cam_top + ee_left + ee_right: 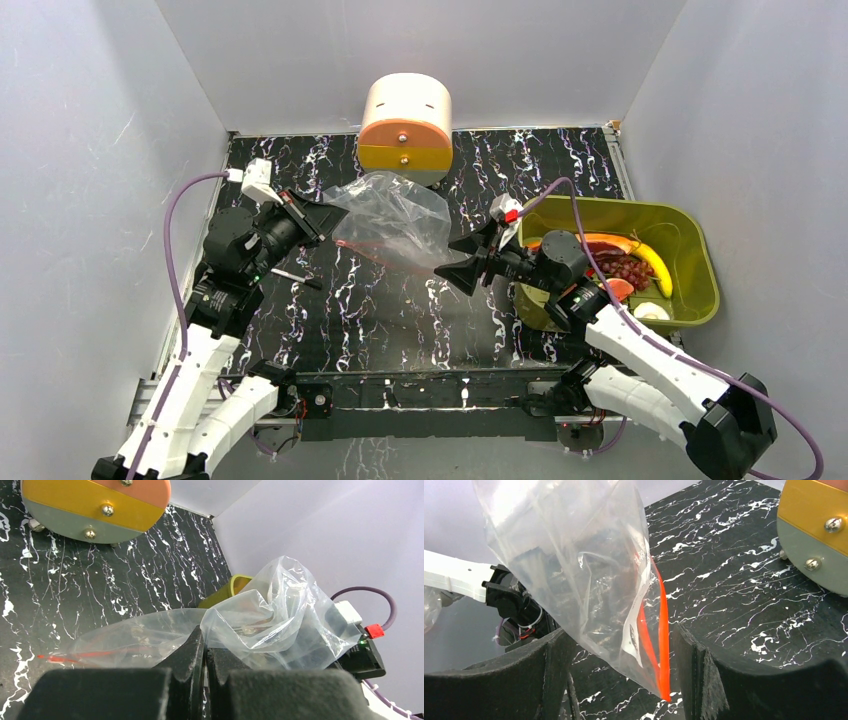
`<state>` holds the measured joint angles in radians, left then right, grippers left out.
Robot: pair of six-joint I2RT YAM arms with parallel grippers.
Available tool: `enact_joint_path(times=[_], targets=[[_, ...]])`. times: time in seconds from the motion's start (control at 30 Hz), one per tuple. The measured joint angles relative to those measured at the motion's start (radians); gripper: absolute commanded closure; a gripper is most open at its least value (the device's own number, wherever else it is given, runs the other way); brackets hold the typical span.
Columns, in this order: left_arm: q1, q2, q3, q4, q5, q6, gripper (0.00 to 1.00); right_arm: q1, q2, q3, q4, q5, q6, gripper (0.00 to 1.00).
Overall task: Place the food in the zip-top bag and seal the zipper
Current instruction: Pick up the zipper food storage bag at the center of the board.
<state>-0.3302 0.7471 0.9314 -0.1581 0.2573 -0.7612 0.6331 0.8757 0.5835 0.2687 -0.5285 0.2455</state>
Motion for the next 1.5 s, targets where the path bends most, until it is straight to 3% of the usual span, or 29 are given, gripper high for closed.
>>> enact_joint_path(times=[0.1,0.13,0.2,0.3,0.33,0.5,0.6,0.8,0.87,1.17,1.5], targets=[[0.000,0.000,0.011,-0.008,0.006,-0.010,1.00,0.000,0.005,-0.010,0.029,0.004,-0.002,0.43],[0.000,0.000,0.013,-0.008,0.009,-0.014,1.00,0.000,0.009,-0.011,0.039,0.002,0.000,0.50],[0.000,0.000,0.018,-0.007,0.014,-0.023,1.00,0.000,0.018,-0.012,0.058,0.001,0.005,0.74],[0.000,0.001,0.019,-0.007,0.019,-0.032,1.00,0.000,0.024,-0.019,0.075,-0.001,0.019,0.94],[0.000,0.002,0.019,-0.007,0.019,-0.032,0.95,0.000,0.025,-0.021,0.075,-0.001,0.024,0.99],[0.000,0.002,0.024,-0.037,-0.001,0.019,0.37,0.000,0.025,-0.014,0.052,0.021,0.093,1.00],[0.000,-0.003,0.035,-0.080,-0.036,0.106,0.24,0.000,0.040,0.034,-0.011,0.051,0.159,1.00],[0.000,-0.025,0.032,-0.137,-0.050,0.393,0.29,0.000,0.127,0.220,-0.187,0.099,0.312,1.00],[0.000,-0.051,-0.023,-0.111,0.008,0.528,0.30,0.000,0.164,0.287,-0.239,0.105,0.346,1.00],[0.000,-0.103,-0.180,-0.082,0.233,0.891,0.31,0.000,0.245,0.418,-0.350,0.135,0.497,1.00],[0.000,-0.211,-0.301,0.062,0.438,1.038,0.30,0.000,0.324,0.433,-0.270,0.050,0.822,1.00]])
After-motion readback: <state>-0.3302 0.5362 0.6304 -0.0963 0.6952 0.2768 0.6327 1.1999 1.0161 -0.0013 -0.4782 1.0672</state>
